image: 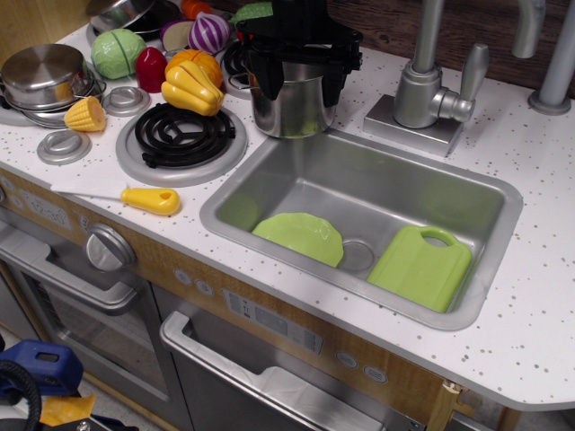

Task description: Put pot in sink

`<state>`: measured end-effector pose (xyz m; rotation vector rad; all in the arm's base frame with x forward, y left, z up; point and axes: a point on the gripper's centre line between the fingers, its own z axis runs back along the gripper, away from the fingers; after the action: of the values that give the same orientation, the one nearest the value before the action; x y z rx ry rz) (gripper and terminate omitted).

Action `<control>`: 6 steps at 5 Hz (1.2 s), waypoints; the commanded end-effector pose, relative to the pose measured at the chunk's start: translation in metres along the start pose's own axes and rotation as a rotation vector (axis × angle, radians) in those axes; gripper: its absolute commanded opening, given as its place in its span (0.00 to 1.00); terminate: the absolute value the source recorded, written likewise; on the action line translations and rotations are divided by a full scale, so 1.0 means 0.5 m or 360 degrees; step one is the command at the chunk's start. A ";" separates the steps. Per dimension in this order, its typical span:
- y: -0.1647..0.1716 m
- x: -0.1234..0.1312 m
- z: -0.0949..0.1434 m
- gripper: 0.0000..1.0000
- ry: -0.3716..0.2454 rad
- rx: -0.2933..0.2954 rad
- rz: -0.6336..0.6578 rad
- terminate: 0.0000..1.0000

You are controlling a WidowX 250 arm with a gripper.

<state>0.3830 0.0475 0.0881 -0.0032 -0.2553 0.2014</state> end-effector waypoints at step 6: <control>0.029 0.095 -0.013 1.00 -0.0193 0.0000 -0.0872 0.00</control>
<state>0.4231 0.0650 0.0682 0.0262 -0.3486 -0.3499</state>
